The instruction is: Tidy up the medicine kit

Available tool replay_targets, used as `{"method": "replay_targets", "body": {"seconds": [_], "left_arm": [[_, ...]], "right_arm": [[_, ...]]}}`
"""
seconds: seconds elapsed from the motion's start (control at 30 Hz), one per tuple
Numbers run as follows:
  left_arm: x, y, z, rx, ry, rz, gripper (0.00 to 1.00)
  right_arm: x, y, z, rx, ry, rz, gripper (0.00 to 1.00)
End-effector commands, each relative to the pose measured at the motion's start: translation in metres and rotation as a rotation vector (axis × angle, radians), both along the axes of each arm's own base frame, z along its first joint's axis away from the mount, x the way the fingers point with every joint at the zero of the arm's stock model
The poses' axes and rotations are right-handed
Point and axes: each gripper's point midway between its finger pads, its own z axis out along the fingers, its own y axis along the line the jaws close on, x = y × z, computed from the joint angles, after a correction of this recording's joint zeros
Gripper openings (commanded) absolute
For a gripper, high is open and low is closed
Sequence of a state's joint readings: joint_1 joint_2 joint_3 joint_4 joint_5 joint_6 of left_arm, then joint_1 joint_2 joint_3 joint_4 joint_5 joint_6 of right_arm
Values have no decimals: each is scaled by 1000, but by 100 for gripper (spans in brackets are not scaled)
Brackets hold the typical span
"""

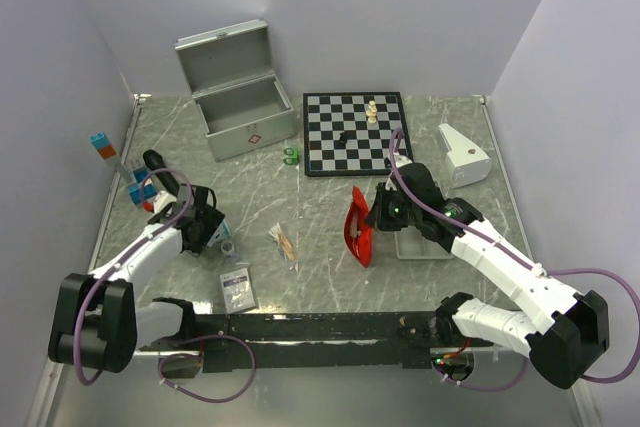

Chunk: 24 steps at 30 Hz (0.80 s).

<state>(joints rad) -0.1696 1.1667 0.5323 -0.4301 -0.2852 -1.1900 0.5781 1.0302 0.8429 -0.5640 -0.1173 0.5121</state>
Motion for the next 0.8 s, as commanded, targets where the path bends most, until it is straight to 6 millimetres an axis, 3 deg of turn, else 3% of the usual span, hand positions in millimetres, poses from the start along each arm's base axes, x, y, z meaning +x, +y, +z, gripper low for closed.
{"method": "replay_targets", "body": {"seconds": [0.0,0.23,0.53,0.6,0.77], "left_arm": [[7,-6,-4,-26,-25,-27,73],[5,-14,-11,-54,-25,-74,61],[10,-24,44,-53,-171,-182,75],[3,-31,46,-49,-168,-214,75],[-19,-46,28,-27,-100,-264,75]], "right_arm": [[6,3,7,20,-52,6,0],[6,2,7,14,-48,0,0],[7,0,7,-3,-41,-9,0],[8,-1,7,-7,-42,-12,0],[8,-2,6,-10,-34,-20,0]]}}
